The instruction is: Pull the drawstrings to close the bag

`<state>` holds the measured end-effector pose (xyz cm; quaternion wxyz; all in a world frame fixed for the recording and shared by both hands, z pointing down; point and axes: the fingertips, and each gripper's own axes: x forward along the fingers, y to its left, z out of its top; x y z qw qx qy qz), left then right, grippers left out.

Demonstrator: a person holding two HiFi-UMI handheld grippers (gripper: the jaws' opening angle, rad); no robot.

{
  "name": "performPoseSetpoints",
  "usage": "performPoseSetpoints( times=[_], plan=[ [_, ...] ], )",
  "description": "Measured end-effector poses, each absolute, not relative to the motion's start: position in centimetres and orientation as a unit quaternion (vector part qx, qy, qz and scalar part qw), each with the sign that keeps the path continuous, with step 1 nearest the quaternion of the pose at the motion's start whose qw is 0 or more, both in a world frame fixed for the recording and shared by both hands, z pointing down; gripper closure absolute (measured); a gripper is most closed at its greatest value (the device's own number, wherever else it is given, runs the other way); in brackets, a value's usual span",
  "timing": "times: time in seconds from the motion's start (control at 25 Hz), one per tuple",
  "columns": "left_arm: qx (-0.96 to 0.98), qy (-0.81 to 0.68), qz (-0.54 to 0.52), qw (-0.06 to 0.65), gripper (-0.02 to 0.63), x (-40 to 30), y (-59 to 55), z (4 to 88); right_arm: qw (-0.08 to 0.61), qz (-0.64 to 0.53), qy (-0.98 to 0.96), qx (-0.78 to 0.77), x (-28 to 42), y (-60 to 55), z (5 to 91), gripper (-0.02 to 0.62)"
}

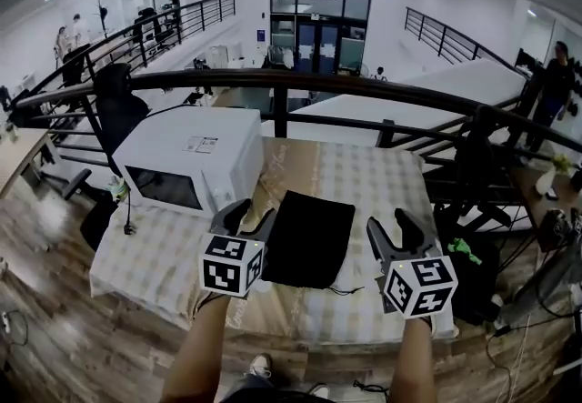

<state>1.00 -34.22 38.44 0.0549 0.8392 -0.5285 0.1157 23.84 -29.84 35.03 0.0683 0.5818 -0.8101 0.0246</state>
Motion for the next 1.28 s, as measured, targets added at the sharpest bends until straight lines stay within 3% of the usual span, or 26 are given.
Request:
performPoseSetpoints(
  times=[0.36,1.28],
  plan=[
    [0.819,-0.554,0.136,0.061,0.391,-1.6,-32.4,39.8,0.082,0.027,-0.834,0.545,23.5,-29.5,36.4,0.371],
    [0.845,-0.43,0.289,0.133,0.374,-1.4,-29.6,52.6,0.22,0.093,-0.866,0.44,20.7,-27.4,49.2,0.36]
  ],
)
